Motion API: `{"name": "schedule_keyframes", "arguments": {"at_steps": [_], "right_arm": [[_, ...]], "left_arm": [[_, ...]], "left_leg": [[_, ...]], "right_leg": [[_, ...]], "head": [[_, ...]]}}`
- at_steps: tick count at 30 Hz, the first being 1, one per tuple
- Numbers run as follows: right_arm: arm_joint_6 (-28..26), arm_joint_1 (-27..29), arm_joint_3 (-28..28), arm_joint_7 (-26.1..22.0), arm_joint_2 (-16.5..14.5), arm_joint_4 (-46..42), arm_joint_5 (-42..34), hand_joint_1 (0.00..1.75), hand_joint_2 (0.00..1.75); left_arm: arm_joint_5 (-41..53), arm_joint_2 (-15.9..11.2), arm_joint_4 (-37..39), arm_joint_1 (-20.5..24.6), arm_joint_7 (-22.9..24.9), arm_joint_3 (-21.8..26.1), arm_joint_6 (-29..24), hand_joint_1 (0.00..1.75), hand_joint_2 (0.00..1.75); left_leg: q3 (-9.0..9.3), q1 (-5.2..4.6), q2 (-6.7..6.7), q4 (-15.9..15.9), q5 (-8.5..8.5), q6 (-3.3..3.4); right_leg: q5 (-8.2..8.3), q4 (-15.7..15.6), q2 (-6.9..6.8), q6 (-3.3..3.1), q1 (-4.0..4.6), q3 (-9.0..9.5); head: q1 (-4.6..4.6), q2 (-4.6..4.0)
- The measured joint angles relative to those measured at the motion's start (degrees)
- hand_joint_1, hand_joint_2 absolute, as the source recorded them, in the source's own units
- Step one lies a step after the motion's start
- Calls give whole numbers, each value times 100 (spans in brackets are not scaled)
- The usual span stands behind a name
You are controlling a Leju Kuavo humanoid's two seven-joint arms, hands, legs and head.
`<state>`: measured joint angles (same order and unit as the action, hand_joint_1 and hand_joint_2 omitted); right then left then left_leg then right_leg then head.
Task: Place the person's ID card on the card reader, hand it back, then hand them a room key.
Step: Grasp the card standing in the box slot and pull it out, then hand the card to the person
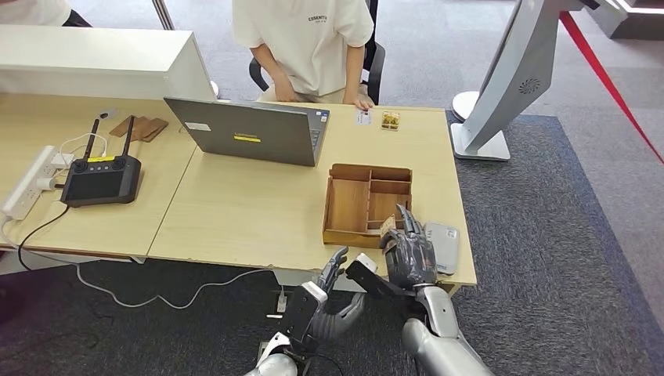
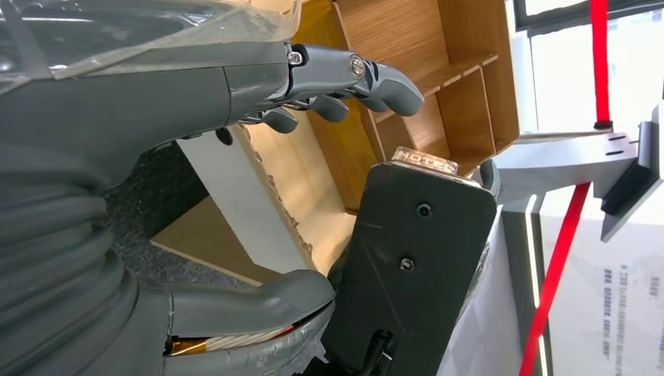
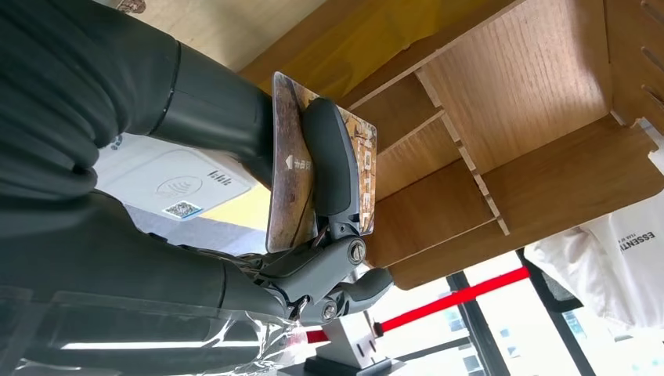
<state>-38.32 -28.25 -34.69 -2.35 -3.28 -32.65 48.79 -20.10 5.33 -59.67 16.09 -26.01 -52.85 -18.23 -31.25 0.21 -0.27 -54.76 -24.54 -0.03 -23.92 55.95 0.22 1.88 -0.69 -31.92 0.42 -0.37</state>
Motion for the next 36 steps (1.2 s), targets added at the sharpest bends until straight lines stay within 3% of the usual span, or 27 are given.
{"name": "schedule_keyframes", "arguments": {"at_steps": [9, 15, 21, 29, 36], "right_arm": [[-2, 143, 574, -377, -29, -797, 657, 175, 175], [2, -135, 613, 185, 133, -1515, 533, 175, 175], [106, -439, 486, 332, 285, -1896, 485, 175, 175], [1099, -1157, 91, 111, 322, -1884, -504, 175, 175], [1814, -2061, -337, 34, 45, -1138, -1086, 175, 175]], "left_arm": [[61, 10, 5, 7, 39, -3, 96, 0, 175], [86, 25, 21, 26, 46, -12, 179, 0, 175], [79, 52, 63, 59, 7, -20, 225, 0, 175], [61, 142, 137, 121, -81, -26, 357, 0, 175], [67, 186, 208, 147, -142, -58, 495, 0, 175]], "left_leg": [[1, 0, 0, 0, 0, 0], [2, -1, 2, 0, 1, 0], [1, -1, 1, -1, 1, 0], [-2, 0, 1, 0, 2, -2], [-2, 0, -1, 0, 3, -2]], "right_leg": [[0, 1, 0, 0, 0, 0], [2, 0, 1, 0, -1, 0], [2, 1, 1, 0, -1, 0], [2, 4, 1, 0, -1, -1], [2, 6, 0, 0, 0, -1]], "head": [[-1, 0], [-1, 0], [-1, 0], [-1, 0], [-1, 0]]}}
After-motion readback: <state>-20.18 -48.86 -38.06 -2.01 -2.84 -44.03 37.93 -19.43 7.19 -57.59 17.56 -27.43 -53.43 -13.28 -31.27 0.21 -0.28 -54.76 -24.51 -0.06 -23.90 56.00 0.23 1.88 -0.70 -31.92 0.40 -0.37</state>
